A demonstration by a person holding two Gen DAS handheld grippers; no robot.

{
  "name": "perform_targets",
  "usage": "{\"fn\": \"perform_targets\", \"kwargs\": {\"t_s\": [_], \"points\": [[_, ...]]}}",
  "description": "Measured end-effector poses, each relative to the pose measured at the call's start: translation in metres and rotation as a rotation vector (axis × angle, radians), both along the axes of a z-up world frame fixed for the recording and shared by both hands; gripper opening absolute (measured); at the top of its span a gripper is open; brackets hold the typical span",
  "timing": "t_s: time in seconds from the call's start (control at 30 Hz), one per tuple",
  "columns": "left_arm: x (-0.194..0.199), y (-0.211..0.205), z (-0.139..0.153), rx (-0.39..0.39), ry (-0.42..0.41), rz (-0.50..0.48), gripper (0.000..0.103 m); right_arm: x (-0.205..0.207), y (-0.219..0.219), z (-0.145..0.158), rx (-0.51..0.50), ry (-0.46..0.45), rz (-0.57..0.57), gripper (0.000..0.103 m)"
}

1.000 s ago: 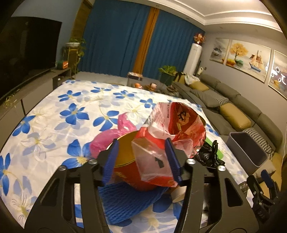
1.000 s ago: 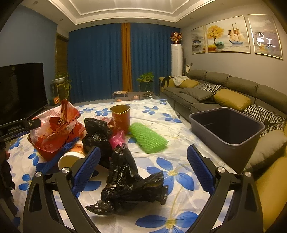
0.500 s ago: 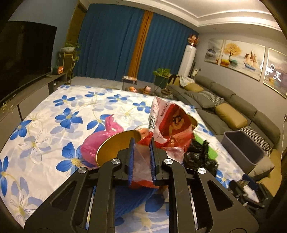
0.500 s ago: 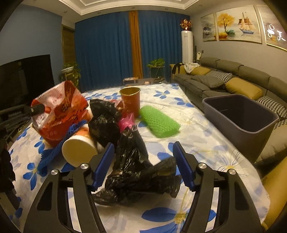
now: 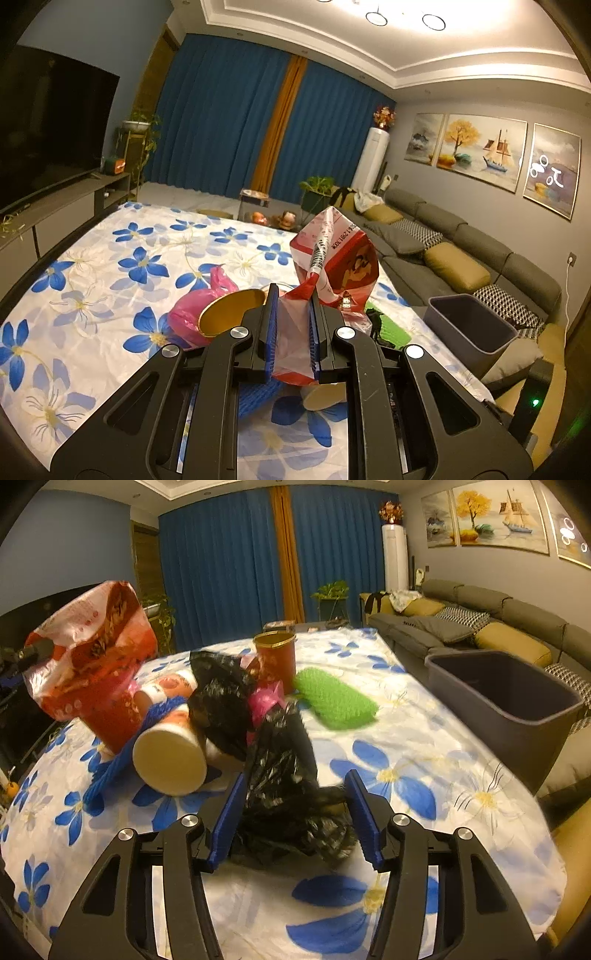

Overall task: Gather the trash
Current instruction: 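Grasp the red-white snack bag with left tool while right tool grasps black plastic bag, then carry both bags to the grey bin and open both tools to drop them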

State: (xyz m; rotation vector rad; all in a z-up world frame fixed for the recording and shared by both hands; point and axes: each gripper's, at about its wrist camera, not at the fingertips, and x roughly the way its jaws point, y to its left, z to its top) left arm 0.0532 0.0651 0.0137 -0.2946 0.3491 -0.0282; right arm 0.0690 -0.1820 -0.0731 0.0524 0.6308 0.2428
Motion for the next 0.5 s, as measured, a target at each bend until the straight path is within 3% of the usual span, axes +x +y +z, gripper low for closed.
{"fn": "perform_targets", "kwargs": {"t_s": [0.27, 0.4, 0.5], "points": [[-0.002, -0.002, -0.006, -0.017, 0.03, -0.019, 0.014, 0.004, 0.003, -0.013, 0.057, 0.069, 0.052, 0.031], [-0.004, -0.003, -0.007, -0.016, 0.03, -0.024, 0.014, 0.004, 0.007, -0.015, 0.056, 0.079, 0.081, 0.013], [-0.004, -0.005, -0.006, -0.013, 0.029, -0.033, 0.014, -0.002, 0.011, -0.012, 0.04, 0.054, 0.096, 0.007]]}}
